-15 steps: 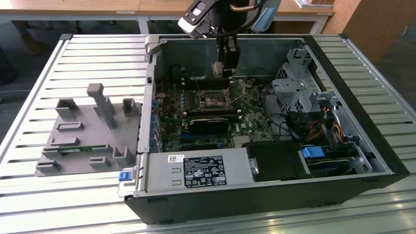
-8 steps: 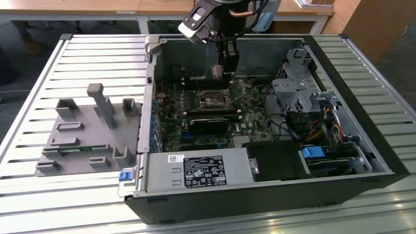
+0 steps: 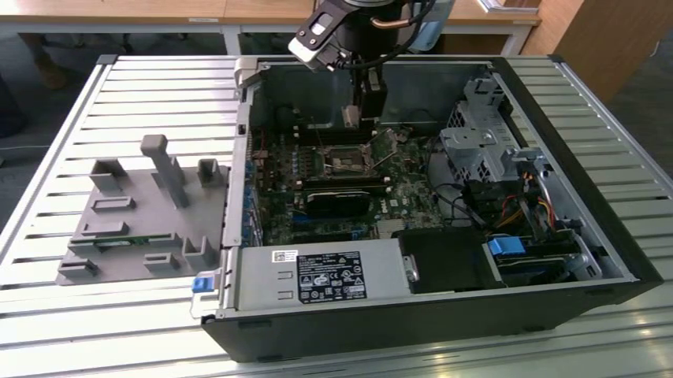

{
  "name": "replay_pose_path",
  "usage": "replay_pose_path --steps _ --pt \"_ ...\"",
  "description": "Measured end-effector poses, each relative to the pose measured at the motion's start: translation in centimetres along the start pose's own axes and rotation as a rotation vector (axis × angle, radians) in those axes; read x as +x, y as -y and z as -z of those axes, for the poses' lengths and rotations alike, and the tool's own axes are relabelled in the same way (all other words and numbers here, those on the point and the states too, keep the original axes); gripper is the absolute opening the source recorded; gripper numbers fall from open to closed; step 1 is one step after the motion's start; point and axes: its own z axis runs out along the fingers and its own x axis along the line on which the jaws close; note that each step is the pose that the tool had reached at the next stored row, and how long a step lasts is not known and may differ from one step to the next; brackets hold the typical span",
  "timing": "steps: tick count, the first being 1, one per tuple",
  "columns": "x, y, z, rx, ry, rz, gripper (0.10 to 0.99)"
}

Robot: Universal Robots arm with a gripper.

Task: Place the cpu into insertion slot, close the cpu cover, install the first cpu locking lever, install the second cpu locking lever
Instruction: 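Place the cpu into insertion slot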

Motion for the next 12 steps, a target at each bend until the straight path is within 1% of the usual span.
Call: replay_pose_path --steps 12 --pt "0.0 -0.11 -0.25 0.0 -0.0007 0.003 0.541"
